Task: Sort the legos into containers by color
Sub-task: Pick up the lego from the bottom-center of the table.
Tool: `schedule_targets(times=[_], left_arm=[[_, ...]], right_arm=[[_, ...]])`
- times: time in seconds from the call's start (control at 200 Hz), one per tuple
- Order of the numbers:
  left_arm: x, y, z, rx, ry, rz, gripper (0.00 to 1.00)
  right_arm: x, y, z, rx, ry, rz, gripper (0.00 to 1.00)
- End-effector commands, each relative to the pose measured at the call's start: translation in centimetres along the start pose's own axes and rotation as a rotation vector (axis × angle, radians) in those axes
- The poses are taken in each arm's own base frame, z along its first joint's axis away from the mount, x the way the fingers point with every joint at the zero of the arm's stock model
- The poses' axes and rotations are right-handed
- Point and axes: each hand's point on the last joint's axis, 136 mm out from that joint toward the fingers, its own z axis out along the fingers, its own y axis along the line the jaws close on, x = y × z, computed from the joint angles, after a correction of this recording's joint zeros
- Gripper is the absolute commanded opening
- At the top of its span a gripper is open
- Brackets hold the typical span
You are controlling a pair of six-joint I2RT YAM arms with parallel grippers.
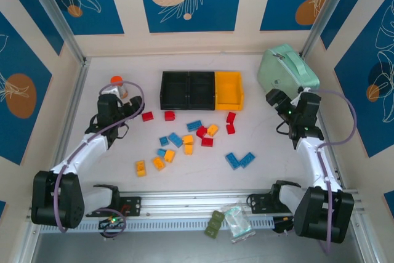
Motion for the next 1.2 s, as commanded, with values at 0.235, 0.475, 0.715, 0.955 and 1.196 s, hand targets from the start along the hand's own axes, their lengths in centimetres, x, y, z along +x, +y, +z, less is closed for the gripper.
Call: schedule_targets(times=[0.235,0.475,0.715,0.955,1.196], left_arm=[[10.4,-5.7,-2.5,0.22,0.377,-0.037,0.65],[14.1,-8.2,-3.4,0.263,0.444,0.04,0.65],[16.0,-7.9,-3.8,0.259,0.486,0.043,0.65],[17.2,-7.4,-3.8,0.25,0.5,0.017,0.65],[17.6,-7.2,-3.6,0.236,0.508,0.016,0.65]], right_arm=[[10.9,-0.6,-2.1,0.165,0.417,-0.099,0.67],[16.7,-0.8,-3.8,0.25,0.615,-0.261,0.69],[22.0,-0.5,-3.6,0.263,0.777,-0.423,0.68],[24.5,-1.3,-2.4,0.358,0.855,-0.569,0.69],[26.5,-1.5,-1.8,0.407,0.92,-0.676,0.58]])
